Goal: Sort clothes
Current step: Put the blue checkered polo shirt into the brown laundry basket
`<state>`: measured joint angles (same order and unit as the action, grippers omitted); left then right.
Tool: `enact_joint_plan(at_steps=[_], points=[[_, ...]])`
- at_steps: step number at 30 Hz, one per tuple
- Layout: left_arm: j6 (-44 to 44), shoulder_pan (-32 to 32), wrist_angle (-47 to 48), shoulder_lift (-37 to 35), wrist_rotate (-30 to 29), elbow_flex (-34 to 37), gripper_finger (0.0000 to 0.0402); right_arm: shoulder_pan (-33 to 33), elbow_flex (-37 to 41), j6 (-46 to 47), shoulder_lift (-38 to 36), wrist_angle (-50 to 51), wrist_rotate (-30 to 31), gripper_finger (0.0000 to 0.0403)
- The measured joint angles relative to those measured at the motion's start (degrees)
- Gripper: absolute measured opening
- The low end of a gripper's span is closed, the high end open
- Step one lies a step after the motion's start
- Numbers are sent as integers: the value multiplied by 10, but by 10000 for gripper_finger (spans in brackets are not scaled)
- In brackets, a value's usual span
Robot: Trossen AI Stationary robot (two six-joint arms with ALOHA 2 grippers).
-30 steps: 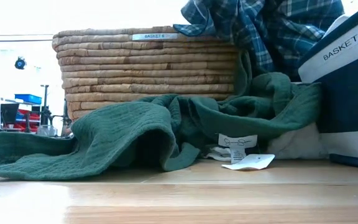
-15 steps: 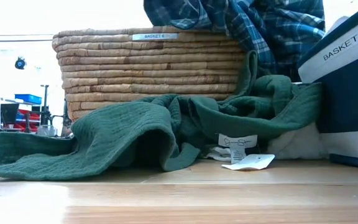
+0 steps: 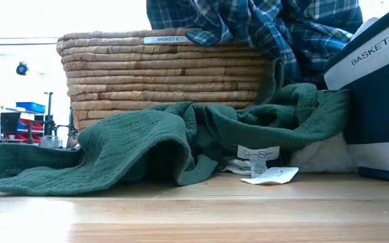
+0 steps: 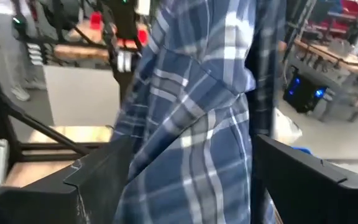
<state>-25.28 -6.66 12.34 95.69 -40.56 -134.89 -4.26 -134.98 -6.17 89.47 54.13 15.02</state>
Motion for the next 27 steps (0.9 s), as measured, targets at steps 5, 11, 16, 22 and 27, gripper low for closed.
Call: enact_joint_plan(at_steps=[5, 11, 16, 22, 27], points=[[28, -2, 10, 4, 77, 0, 0, 16, 0, 29, 45, -4, -7, 336], [77, -2, 13, 6, 229, 0, 0, 28, 0, 31, 76, -15, -11, 306], [98, -2, 21, 6, 245, 0, 0, 28, 0, 14, 84, -42, -18, 179], [86, -2, 62, 1, 203, 0, 23, 24, 0, -18, 60, -64, -22, 21], [84, 2, 119, -13, 187, -1, 101, 24, 0, -21, 28, -90, -52, 9]])
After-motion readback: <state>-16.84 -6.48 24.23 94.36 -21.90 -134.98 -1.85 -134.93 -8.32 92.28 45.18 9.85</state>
